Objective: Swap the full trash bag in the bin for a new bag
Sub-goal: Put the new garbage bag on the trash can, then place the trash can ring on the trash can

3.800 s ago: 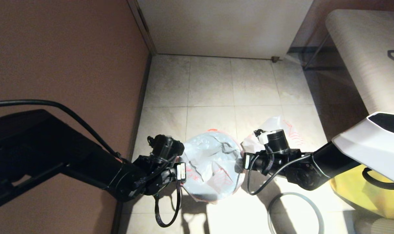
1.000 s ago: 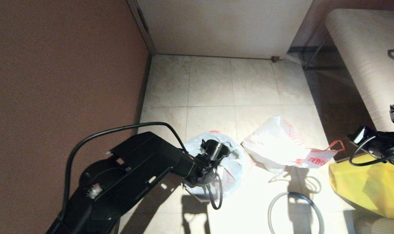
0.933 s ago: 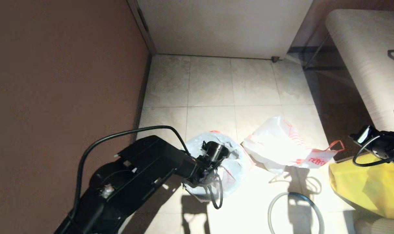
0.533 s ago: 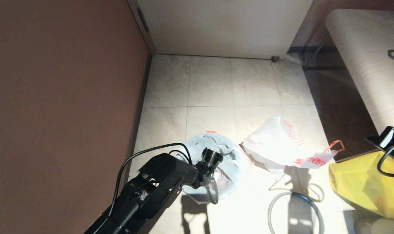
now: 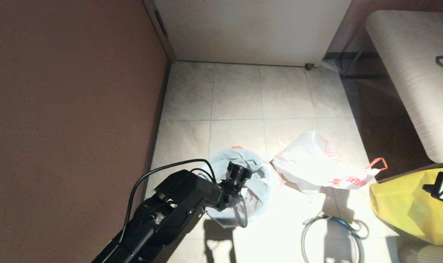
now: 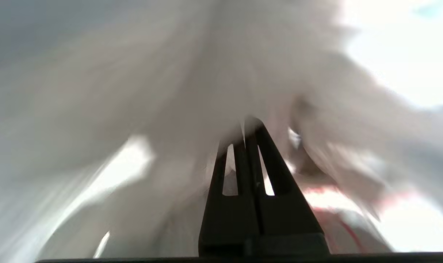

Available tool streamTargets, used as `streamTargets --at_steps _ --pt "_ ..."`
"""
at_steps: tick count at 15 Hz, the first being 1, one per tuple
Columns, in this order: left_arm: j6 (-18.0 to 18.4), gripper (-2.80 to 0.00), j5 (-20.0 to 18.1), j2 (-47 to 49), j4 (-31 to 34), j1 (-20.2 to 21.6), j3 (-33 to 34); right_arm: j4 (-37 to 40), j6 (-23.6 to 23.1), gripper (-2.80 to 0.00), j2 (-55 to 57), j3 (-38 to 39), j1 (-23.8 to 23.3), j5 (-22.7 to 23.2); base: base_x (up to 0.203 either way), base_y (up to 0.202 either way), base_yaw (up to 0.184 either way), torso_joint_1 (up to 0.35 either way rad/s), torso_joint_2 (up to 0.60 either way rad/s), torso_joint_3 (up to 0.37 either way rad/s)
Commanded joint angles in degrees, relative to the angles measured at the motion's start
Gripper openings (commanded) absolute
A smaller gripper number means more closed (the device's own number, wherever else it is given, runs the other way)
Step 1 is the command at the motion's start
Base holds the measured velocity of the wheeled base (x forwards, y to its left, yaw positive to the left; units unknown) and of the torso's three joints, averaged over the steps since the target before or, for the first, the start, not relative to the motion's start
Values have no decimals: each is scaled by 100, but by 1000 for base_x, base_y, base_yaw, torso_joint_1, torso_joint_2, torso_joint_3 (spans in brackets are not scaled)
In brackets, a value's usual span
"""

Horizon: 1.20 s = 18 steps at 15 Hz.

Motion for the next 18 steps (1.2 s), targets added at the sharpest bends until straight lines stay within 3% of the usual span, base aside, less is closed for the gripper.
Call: streamTargets --at_steps 1,4,6,8,10,12,14,16,18 --pt "-147 -280 96 -897 66 -231 340 28 -32 -280 220 -2 -9 -15 0 0 0 0 0 0" --pt "-370 -280 251 -2159 128 -562 1124 67 -407 -280 580 36 -125 -15 0 0 0 0 0 0" --pt "-531 -280 298 -2993 272 -696 2168 90 -711 -280 1602 -39 -275 -150 0 0 0 0 0 0" --pt "-1199 -280 314 -3643 477 -750 2965 -23 -1056 -280 2824 -163 -382 -528 0 0 0 0 0 0" --pt "-1503 -280 272 -4212 524 -729 3337 -740 -1575 -280 3986 -268 -404 -831 0 0 0 0 0 0" --pt "-1530 -280 152 -4777 539 -819 3387 -1926 -2274 -280 5083 -465 -315 -1012 0 0 0 0 0 0" --pt "-1430 -280 -142 -5266 547 -904 3407 -2414 -2928 -280 5943 -1212 -245 -1105 0 0 0 0 0 0" --pt "-1252 -280 -534 -5555 572 -832 3225 -2065 -3341 -280 6346 -1991 -83 -1151 0 0 0 0 0 0" --pt "-917 -280 -608 -5625 578 -687 2946 -1404 -3592 -280 6510 -2402 59 -1158 0 0 0 0 0 0"
